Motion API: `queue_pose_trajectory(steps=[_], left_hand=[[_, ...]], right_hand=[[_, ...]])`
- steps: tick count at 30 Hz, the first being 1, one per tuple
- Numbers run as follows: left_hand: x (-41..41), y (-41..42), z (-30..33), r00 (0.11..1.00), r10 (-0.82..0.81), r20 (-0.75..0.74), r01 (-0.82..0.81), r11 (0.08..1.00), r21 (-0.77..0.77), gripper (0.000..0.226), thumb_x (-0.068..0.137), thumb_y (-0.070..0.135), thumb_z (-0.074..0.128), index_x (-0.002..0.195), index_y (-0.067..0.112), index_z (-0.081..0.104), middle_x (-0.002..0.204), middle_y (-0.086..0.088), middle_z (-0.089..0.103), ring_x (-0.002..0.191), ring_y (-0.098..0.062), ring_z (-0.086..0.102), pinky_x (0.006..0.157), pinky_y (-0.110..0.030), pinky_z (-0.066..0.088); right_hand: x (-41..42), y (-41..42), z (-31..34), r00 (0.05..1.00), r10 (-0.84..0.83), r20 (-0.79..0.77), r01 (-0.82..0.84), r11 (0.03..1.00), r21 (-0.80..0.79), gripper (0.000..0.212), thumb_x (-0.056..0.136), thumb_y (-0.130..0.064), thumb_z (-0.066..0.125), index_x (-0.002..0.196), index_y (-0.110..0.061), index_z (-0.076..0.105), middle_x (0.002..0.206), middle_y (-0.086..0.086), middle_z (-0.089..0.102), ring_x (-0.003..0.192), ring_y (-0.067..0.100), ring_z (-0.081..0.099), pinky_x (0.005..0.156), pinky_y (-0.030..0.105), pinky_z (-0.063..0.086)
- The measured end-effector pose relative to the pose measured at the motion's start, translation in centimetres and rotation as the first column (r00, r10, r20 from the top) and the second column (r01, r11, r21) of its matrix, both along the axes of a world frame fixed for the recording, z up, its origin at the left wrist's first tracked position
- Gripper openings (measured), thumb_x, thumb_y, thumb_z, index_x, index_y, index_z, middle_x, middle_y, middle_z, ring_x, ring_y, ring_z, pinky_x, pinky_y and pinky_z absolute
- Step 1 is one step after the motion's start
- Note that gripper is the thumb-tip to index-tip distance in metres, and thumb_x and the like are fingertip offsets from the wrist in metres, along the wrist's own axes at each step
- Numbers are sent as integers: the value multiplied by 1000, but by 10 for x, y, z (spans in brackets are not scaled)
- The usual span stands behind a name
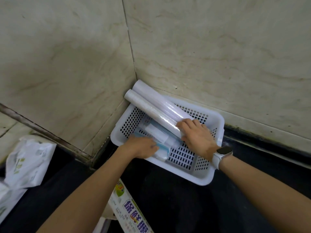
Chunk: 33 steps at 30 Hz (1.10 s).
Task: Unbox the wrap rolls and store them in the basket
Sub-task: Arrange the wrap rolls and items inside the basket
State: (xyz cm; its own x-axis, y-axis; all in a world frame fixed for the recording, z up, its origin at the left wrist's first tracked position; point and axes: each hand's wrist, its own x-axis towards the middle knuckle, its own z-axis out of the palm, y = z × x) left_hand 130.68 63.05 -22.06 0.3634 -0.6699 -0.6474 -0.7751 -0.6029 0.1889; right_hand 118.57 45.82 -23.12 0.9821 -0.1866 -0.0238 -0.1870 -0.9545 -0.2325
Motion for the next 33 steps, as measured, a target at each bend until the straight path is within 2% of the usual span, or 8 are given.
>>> queue_pose_trajectory(steps=[3,5,7,10,14,20,29,33], left_hand=[[5,-5,-5,984,156,82,-129,956,-263,34,97,28,35,97,7,62,114,-12,59,83,-21,53,78,-34,43],[11,-9,-11,973,223,53,-189,911,-365,30,95,22,44,118,7,54,128,-12,45,94,-25,55,86,-39,47],[16,-13,-17,989,143,45,-122,941,-315,47,93,20,48,137,13,37,144,-12,32,117,-32,48,97,-44,44],[19,-15,-26,992,-46,115,65,984,-163,45,95,14,42,140,11,34,153,-9,24,135,-33,31,109,-44,32],[23,-14,-32,984,0,177,43,969,-243,36,89,1,46,124,9,50,132,-12,50,115,-27,49,95,-38,44],[32,-16,-37,978,24,205,18,979,-203,62,87,26,59,140,11,29,142,-14,40,124,-30,43,97,-44,44],[35,-18,-36,906,-26,422,100,983,-156,32,84,22,59,114,12,56,127,-8,52,119,-27,41,100,-44,32],[36,-14,-23,859,-65,508,182,966,-185,10,85,18,51,85,14,60,97,-5,67,100,-23,54,101,-42,24]], right_hand=[[1,-1,-2,1000,2,4,-2,1000,17,44,86,-14,52,125,-24,36,132,1,43,111,22,41,93,41,39],[1,-2,-4,1000,-5,1,5,1000,18,45,85,-14,52,125,-24,35,132,1,43,111,23,41,92,41,41],[1,-2,-6,1000,-12,8,12,1000,12,45,85,-13,52,126,-24,35,131,1,44,110,23,41,91,41,42],[1,-2,-8,1000,-18,12,18,1000,24,47,85,-13,53,126,-23,34,131,1,44,109,22,41,90,39,42],[2,-3,-9,999,-24,34,22,999,38,46,84,-14,53,126,-21,36,129,1,45,108,22,42,89,39,43],[2,-2,-8,999,-34,35,32,998,50,44,85,-15,53,125,-21,37,127,1,47,107,21,42,89,38,43],[2,-1,-7,998,-50,23,48,996,76,44,87,-16,51,128,-19,35,127,3,46,109,20,42,91,36,42],[0,3,-5,996,-86,22,81,985,152,43,88,-15,51,129,-16,37,127,5,46,107,21,44,91,35,43]])
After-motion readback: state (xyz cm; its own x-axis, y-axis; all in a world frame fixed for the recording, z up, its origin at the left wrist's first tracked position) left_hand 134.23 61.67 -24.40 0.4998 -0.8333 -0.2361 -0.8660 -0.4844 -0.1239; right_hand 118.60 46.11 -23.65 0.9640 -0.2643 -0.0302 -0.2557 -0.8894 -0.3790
